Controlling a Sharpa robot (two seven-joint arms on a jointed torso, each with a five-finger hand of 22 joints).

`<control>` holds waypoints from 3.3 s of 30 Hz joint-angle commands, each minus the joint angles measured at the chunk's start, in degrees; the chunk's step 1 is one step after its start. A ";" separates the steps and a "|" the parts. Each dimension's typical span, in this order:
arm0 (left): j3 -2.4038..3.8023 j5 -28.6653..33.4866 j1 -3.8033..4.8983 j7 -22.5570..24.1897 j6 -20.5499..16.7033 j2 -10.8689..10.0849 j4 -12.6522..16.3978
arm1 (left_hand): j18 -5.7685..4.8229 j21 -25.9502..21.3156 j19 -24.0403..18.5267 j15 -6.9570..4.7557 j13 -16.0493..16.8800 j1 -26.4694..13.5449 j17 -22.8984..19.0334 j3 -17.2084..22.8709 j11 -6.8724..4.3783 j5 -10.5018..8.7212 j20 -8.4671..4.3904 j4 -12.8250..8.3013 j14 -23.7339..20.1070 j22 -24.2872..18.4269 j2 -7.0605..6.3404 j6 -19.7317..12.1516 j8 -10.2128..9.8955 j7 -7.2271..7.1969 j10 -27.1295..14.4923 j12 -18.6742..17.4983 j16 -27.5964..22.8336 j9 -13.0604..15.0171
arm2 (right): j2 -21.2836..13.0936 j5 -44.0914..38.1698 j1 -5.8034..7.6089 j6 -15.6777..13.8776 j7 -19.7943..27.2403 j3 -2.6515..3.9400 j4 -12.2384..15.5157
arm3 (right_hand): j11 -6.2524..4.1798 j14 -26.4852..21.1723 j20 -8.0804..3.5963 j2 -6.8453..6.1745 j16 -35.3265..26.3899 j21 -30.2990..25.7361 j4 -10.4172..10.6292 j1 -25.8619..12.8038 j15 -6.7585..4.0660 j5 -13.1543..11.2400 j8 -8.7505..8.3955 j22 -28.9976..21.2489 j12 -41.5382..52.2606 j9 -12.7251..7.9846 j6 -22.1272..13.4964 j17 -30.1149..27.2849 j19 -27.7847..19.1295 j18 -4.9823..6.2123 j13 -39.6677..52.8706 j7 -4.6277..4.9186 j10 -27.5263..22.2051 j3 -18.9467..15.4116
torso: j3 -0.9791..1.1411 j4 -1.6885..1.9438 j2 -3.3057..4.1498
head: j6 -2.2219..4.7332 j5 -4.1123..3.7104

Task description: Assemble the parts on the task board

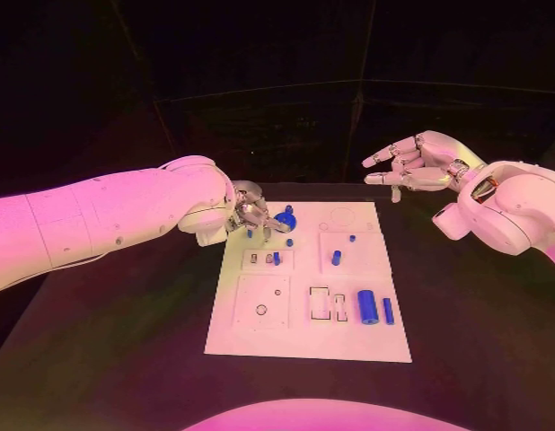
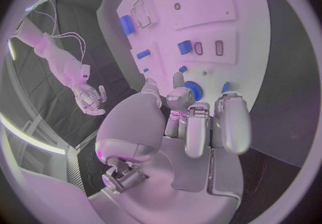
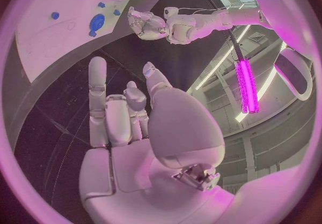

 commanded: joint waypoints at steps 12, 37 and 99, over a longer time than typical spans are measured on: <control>-1.71 -6.09 0.67 -9.18 7.48 3.83 -2.06 | -0.94 0.58 1.57 -0.57 0.46 0.08 15.06 -0.98 -0.16 0.08 -0.29 -0.05 6.04 0.63 1.73 -1.88 2.00 -0.07 -0.59 0.71 0.17 2.50 | 1.08 -0.41 0.19 -0.92 -0.08 0.05 -1.94 | 0.04 0.77 0.00 0.20 -0.49 -0.81 -0.05 0.61 -0.34 2.16 0.15 -0.42 -0.29 -0.02 -0.53 -0.23 0.70 0.79 -0.27 -0.10 -0.07 -0.58 | -0.07 -0.04 0.12 | -0.32 0.12; -3.69 -4.32 0.56 -9.40 8.84 7.00 -3.88 | -1.07 0.99 1.75 -0.61 0.83 -0.40 15.06 -1.55 -0.22 0.10 -0.31 -0.18 6.04 1.39 2.32 -2.80 3.30 -0.15 -0.58 1.13 0.17 4.24 | 2.23 -3.85 0.19 -0.18 -1.08 0.05 -2.72 | 0.04 0.60 -0.02 0.54 -1.36 -1.36 -0.36 1.21 -0.35 3.49 0.23 -0.77 -1.31 -0.03 -0.68 -1.12 0.84 0.77 -1.35 -0.07 -0.90 -0.54 | -0.10 0.01 0.14 | -1.13 -0.04; -4.17 -0.92 0.23 -8.37 10.31 8.27 -5.28 | -1.16 1.34 1.70 -0.38 0.77 1.81 15.06 3.61 -0.04 0.08 -0.11 -4.31 6.04 2.38 2.95 -5.09 4.81 0.10 -0.80 1.30 0.17 8.09 | 3.77 -4.93 0.18 1.70 -2.27 0.04 -4.04 | 0.13 0.45 0.01 0.93 -1.91 -1.77 -0.30 1.22 -0.28 3.98 0.28 -1.03 -2.03 -0.04 -0.80 -1.57 0.82 0.75 -2.11 0.03 -1.46 -0.43 | -0.08 0.03 0.12 | -2.56 -0.01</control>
